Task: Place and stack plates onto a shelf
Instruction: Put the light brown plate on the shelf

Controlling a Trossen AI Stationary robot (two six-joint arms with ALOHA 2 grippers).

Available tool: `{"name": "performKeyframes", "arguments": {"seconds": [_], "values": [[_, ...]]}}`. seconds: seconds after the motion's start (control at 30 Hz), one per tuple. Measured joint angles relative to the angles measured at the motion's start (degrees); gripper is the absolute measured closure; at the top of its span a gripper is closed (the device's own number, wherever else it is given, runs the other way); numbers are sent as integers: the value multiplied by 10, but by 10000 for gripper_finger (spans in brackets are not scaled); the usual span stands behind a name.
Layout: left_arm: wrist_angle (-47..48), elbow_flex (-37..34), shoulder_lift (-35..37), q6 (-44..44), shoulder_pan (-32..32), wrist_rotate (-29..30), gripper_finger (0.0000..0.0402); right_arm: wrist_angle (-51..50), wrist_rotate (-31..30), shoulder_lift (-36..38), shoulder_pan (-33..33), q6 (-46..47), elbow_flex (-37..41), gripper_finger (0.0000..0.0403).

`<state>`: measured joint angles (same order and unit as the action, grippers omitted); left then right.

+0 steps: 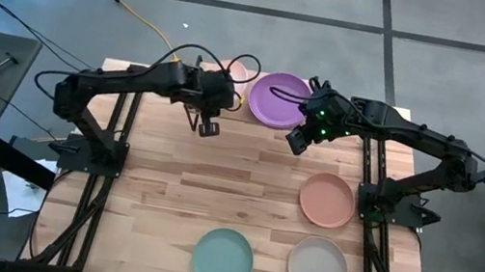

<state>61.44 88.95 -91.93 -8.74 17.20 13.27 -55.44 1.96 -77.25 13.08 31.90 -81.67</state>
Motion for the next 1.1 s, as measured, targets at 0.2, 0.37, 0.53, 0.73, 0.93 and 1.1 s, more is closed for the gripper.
{"name": "performKeyframes", "arguments": {"seconds": [0.2,0.37,0.53,0.73,0.93,1.1], "values": [[1,0,-9,-9,16,-11,401,0,0,0,0,0,0,267],[5,0,-18,-26,24,-11,401,0,0,0,0,0,0,267],[5,0,-34,-50,23,-11,401,0,0,0,0,0,0,267],[14,0,-56,-51,23,-7,394,0,0,0,0,2,0,267],[19,0,-60,-48,23,-7,377,0,0,0,0,2,0,267],[18,0,-58,-38,23,-7,366,0,0,0,0,2,0,267]]}}
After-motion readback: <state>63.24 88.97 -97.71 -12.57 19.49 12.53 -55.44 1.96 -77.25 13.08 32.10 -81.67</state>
